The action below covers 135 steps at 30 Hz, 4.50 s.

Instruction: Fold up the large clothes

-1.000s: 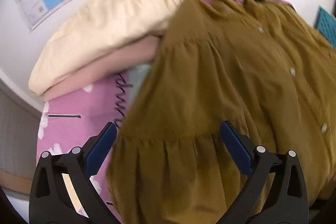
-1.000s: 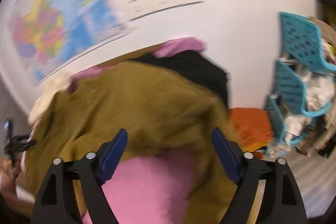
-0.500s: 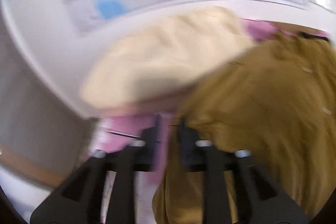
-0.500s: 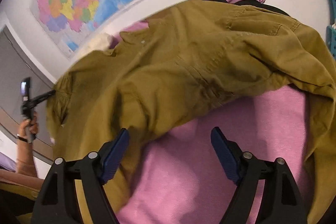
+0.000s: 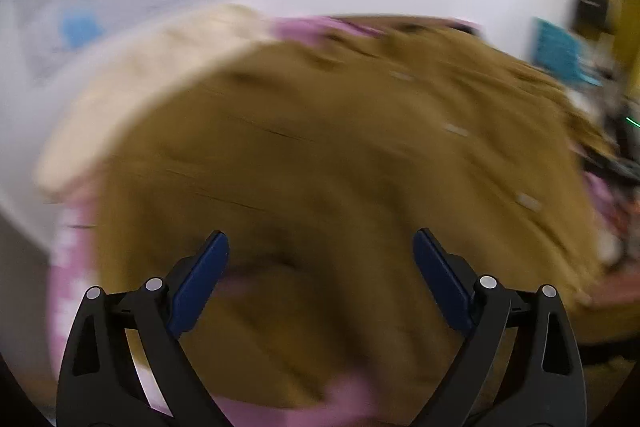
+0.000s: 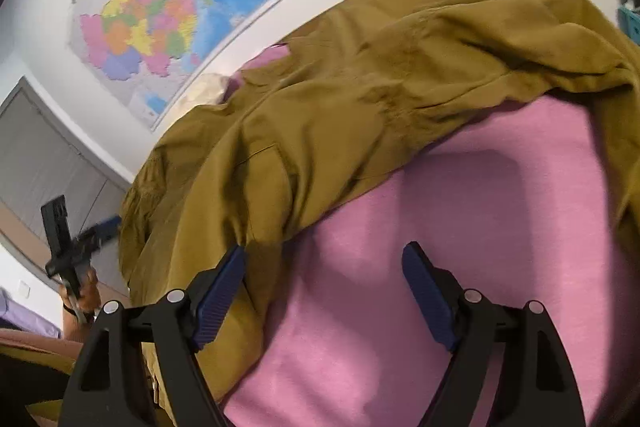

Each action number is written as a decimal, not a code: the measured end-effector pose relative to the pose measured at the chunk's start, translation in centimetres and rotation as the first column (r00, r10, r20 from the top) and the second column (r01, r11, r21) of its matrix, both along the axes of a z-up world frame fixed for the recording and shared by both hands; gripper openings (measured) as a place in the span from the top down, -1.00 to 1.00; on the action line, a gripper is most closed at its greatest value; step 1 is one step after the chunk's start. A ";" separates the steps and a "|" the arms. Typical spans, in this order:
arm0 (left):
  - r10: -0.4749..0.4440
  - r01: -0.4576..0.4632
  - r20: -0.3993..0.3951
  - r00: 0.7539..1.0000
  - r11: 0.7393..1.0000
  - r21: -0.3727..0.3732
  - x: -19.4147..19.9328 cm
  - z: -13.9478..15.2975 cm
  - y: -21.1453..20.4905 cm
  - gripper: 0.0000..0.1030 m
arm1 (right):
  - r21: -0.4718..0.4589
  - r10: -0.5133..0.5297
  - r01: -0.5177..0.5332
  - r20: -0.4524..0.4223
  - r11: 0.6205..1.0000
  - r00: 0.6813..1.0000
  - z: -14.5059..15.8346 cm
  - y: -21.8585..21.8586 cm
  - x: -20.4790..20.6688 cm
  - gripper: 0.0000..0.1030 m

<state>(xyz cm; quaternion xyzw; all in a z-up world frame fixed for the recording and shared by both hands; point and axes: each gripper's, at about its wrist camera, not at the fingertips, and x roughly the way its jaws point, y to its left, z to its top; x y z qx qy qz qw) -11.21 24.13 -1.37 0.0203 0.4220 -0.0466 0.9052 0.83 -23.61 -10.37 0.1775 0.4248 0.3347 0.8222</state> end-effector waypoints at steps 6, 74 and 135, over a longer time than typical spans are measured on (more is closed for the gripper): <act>-0.297 0.299 0.046 0.954 0.953 -0.046 -0.8 -0.3 -9.0 -0.83 | 0.079 0.100 -0.100 0.004 0.992 0.995 1.3 3.6 0.8 0.15; 0.075 -0.078 -0.058 0.995 0.995 -0.056 2.6 -1.6 -0.3 -0.62 | -0.353 0.004 0.023 0.078 0.935 0.997 3.7 3.0 0.1 0.91; -0.026 0.023 0.004 1.000 0.946 0.325 26.2 2.1 -1.8 -0.74 | -0.385 0.072 0.008 0.192 0.923 0.979 9.1 8.6 27.6 -0.42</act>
